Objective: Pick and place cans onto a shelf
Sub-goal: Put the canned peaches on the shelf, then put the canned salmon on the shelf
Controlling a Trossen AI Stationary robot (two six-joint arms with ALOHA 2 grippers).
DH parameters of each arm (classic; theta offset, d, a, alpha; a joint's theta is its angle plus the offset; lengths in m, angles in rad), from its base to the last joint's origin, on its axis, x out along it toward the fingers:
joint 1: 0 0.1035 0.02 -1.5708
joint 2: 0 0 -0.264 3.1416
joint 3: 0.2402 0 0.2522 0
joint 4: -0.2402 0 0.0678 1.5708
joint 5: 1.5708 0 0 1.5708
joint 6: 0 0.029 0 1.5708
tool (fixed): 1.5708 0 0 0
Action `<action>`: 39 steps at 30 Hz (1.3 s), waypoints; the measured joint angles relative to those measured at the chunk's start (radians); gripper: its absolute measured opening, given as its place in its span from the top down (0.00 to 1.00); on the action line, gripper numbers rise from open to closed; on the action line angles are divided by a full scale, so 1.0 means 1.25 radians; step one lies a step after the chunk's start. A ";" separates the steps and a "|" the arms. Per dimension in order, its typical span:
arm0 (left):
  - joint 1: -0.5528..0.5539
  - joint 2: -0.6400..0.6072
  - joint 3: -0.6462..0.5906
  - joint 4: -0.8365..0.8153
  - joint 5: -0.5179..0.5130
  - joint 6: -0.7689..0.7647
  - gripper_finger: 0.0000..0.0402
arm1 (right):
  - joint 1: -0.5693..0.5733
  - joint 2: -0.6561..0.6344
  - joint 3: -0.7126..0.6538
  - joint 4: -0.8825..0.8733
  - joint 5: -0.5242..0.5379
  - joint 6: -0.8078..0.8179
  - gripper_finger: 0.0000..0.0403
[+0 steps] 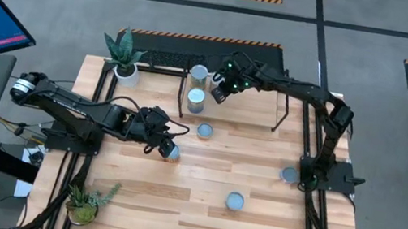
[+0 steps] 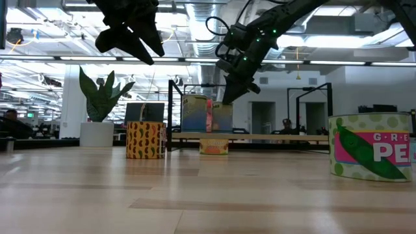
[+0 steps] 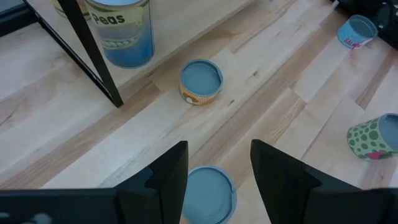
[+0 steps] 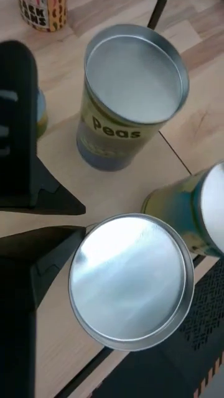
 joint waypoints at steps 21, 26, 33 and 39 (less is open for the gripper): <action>0.000 0.000 0.000 0.000 0.035 0.019 0.59 | 0.049 -0.081 0.000 -0.199 -0.174 0.119 0.84; 0.000 0.000 0.000 0.000 0.032 0.021 0.59 | 0.137 -0.178 0.001 -0.366 -0.226 0.147 0.84; 0.000 0.000 0.000 -0.001 0.034 0.068 0.59 | 0.324 -0.316 0.000 -0.531 -0.101 0.210 0.84; 0.000 0.000 0.000 0.001 0.034 0.070 0.59 | 0.514 -0.396 0.000 -0.662 0.096 0.406 0.84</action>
